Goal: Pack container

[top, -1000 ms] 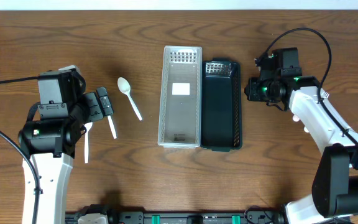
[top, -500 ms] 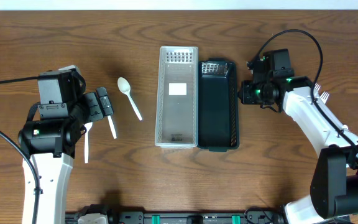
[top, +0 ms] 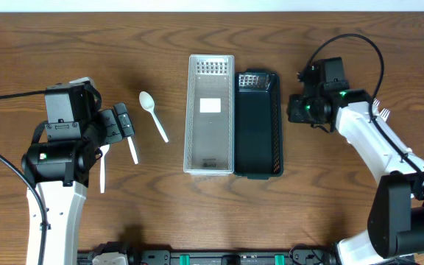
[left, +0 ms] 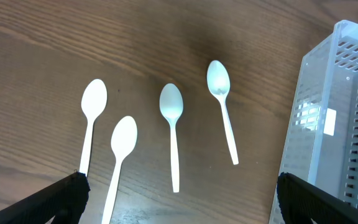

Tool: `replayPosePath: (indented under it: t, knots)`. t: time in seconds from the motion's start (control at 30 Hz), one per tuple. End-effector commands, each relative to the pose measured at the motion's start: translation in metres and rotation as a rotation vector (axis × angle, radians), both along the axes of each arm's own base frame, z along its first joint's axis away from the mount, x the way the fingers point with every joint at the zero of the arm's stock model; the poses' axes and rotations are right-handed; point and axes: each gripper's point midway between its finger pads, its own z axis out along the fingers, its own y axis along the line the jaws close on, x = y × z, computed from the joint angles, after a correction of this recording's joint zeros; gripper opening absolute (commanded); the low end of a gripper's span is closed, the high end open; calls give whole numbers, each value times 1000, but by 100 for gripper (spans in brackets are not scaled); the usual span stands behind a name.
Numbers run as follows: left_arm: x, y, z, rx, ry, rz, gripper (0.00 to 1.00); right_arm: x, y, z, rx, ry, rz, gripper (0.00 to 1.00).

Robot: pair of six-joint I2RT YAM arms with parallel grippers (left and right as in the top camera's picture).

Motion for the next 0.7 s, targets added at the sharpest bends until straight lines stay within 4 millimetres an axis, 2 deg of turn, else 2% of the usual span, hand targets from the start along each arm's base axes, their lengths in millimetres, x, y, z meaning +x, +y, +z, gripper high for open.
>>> replayPosePath:
  t: [0.0, 0.03, 0.07, 0.1, 0.17, 0.23, 0.3, 0.4, 0.57, 0.67]
  knots:
    - [1, 2, 7, -6, -17, 18, 98, 21, -66, 34, -168, -57, -242, 55]
    - [1, 2, 7, -6, -17, 18, 98, 23, -85, 49, -192, -60, -307, 69]
    - [1, 2, 7, -6, -17, 18, 98, 25, -96, 57, -203, -65, -345, 75]
    - [1, 2, 7, -6, -17, 18, 98, 25, -108, 66, -212, -69, -391, 78]
    - [1, 2, 7, -6, -17, 18, 98, 26, -135, 82, -200, -79, -492, 78]
    - [1, 2, 7, -6, -17, 18, 98, 25, -156, 85, -177, -84, -565, 78]
    - [1, 2, 7, -6, -17, 18, 98, 22, -173, 78, -165, -63, -610, 75]
    - [1, 2, 7, -7, -17, 20, 98, 17, -190, 51, -161, 15, -636, 75]
    - [1, 2, 7, -15, -18, 30, 98, 16, -196, 1, -167, 138, -605, 78]
    - [1, 2, 6, -15, -17, 30, 98, 18, -196, -17, -169, 168, -589, 79]
